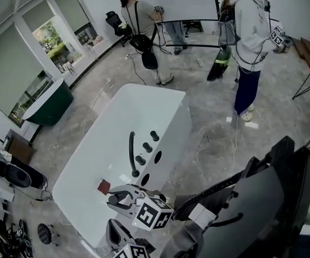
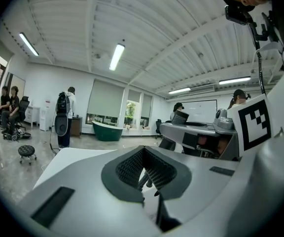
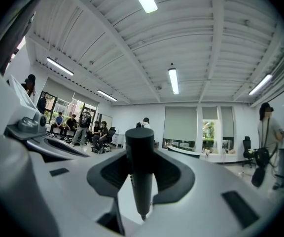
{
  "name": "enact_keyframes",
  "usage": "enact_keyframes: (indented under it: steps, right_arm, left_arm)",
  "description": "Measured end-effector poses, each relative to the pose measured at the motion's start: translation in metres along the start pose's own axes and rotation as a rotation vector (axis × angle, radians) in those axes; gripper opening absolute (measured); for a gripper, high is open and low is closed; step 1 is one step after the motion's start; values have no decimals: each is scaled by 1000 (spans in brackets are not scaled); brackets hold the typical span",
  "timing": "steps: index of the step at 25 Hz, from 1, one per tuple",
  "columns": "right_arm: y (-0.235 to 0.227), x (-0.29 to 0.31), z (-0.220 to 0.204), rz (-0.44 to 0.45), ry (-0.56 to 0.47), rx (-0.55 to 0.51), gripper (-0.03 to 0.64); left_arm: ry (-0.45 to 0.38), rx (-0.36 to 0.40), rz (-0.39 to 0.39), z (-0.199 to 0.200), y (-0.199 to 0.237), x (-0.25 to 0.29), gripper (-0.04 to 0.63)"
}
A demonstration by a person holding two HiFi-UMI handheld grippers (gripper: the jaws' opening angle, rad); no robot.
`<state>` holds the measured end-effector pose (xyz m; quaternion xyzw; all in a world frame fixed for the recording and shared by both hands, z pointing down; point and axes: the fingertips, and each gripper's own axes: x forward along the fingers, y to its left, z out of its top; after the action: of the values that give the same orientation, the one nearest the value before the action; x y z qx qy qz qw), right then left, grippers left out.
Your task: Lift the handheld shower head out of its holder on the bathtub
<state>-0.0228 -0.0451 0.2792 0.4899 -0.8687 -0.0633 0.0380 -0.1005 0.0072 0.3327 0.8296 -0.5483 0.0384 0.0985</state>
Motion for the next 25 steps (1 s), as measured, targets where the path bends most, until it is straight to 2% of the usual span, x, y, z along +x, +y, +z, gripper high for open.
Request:
enact_keyframes:
  steps: [4, 11, 14, 18, 21, 25]
  right_arm:
    - [5, -16, 6, -13, -2, -2, 133]
    - [11, -105, -2, -13, -30, -14, 133]
    - [14, -83, 16, -2, -72, -9, 133]
    - [18, -34, 12, -5, -1, -1, 133]
    - [35, -13, 9, 22, -12, 10, 133]
    - [38, -4, -5, 45, 3, 6, 133]
  left_arm:
    - [-9, -5, -29, 0, -18, -17, 3]
    - [-56, 21, -39, 2, -67, -56, 3]
    - [-79, 38, -19, 23, -50, -51, 3]
    - [-96, 56, -16, 43, -7, -25, 3]
    - [-89, 47, -1, 38, 16, -24, 3]
    - [-85, 43, 21, 26, 26, -17, 3]
